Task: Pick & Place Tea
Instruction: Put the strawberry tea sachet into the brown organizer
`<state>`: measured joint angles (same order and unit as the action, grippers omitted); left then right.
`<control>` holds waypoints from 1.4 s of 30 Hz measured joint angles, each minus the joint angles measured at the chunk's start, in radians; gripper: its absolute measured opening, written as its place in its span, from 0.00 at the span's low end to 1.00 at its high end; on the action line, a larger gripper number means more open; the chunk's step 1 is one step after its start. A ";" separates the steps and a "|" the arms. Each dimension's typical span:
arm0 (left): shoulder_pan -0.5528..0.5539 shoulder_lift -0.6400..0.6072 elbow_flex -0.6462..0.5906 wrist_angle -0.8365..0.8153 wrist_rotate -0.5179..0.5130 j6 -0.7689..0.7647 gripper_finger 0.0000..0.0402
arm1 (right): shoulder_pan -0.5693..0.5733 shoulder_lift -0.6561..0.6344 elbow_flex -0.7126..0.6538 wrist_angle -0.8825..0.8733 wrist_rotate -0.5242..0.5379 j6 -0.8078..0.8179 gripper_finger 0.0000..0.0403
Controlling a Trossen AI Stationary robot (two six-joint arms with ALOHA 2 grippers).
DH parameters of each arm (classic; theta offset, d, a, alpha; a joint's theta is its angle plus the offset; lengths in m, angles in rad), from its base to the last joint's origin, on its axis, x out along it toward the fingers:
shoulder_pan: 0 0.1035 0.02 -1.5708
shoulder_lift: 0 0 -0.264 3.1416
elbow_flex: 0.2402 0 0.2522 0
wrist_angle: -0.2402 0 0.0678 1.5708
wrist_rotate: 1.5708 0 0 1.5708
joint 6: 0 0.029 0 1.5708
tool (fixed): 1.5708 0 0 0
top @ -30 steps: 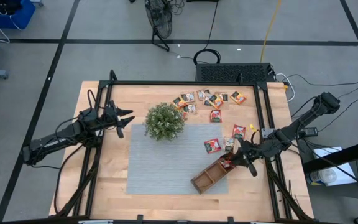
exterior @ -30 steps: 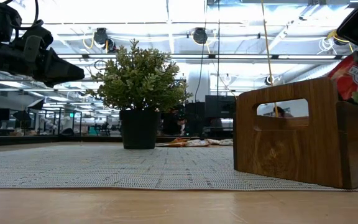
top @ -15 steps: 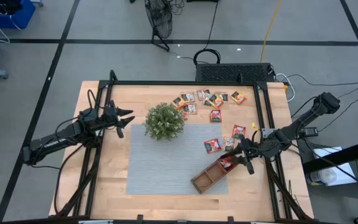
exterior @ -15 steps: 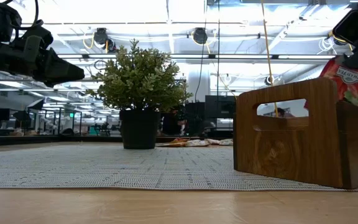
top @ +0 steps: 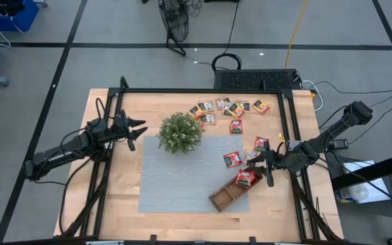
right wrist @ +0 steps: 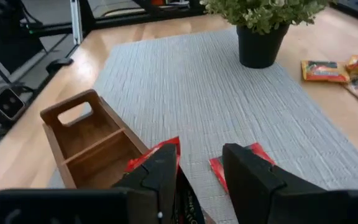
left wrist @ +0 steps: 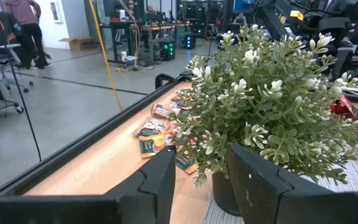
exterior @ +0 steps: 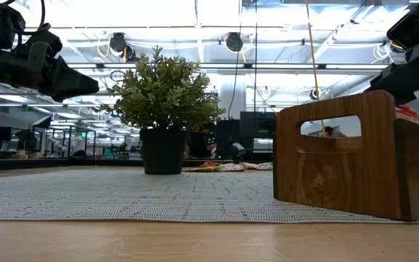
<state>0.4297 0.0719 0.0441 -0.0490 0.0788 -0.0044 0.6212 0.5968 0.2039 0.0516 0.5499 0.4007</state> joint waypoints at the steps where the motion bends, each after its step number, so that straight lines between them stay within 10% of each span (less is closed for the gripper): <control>1: 0.000 0.000 0.000 0.000 0.000 0.000 0.37 | 0.000 0.000 0.000 0.002 0.000 -0.016 0.29; 10: 0.000 0.000 0.000 0.000 0.000 0.000 0.37 | 0.002 0.000 0.000 0.291 -0.007 -0.175 0.29; 18: 0.000 0.000 0.000 0.000 0.000 0.000 0.37 | 0.002 0.000 0.000 0.556 -0.246 -0.343 0.29; 23: 0.000 0.000 0.000 0.000 0.000 0.000 0.37 | 0.002 0.043 0.008 0.550 0.034 -0.418 0.30; 29: 0.000 0.000 0.000 0.000 0.000 0.000 0.37 | -0.012 0.217 0.258 -0.021 0.158 -0.161 0.41; 38: 0.000 0.000 0.000 0.000 0.000 0.000 0.37 | -0.098 0.571 0.690 -0.643 -0.375 0.184 0.57; 42: 0.000 0.000 0.000 0.000 0.000 0.000 0.37 | -0.136 0.611 0.719 -0.728 -0.425 0.225 0.58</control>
<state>0.4297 0.0719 0.0439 -0.0490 0.0788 -0.0044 0.4850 1.2077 0.9230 -0.6759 0.1248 0.6261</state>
